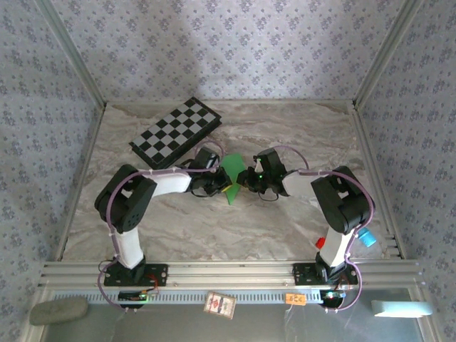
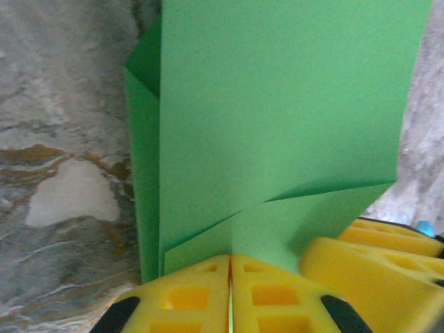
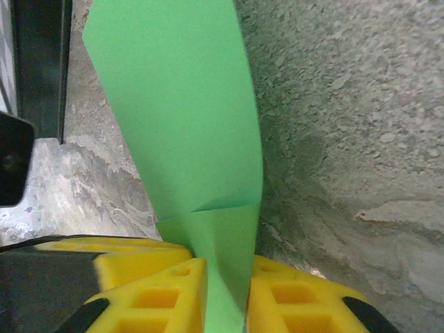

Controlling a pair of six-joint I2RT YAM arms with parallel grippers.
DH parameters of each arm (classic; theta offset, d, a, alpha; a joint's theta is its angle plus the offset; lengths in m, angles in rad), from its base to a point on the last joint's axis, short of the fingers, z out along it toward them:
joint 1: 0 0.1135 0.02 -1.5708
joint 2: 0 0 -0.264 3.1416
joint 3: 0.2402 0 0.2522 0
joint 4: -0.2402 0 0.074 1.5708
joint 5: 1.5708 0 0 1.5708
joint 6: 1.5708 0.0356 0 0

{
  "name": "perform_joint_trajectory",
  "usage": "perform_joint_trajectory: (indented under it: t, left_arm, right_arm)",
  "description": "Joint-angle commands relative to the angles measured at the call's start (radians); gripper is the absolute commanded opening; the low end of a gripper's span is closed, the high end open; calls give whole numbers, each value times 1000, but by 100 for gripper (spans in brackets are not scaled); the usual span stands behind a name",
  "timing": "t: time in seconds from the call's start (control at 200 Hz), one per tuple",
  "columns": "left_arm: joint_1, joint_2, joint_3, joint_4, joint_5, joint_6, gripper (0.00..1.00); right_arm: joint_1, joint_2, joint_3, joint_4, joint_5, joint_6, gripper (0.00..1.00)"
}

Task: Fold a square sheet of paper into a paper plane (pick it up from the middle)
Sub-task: Turn over the paper at the center of the table.

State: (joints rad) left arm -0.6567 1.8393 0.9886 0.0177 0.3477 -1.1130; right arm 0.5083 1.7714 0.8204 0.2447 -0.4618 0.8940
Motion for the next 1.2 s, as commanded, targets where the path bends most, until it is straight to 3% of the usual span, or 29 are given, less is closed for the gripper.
perform_joint_trajectory:
  t: [0.0, 0.325, 0.64, 1.199]
  left_arm:
    - [-4, 20, 28, -92, -22, 42, 7]
    - [-3, 37, 18, -128, -27, 80, 5]
    - [4, 34, 16, -124, -9, 87, 5]
    - [8, 27, 12, -108, 5, 91, 5]
  right_arm:
    - [-21, -1, 6, 18, -66, -15, 27]
    - [-62, 92, 77, -13, -202, -71, 33]
    - [-77, 26, 84, -225, -26, -115, 35]
    - [-50, 129, 202, -244, -118, -112, 28]
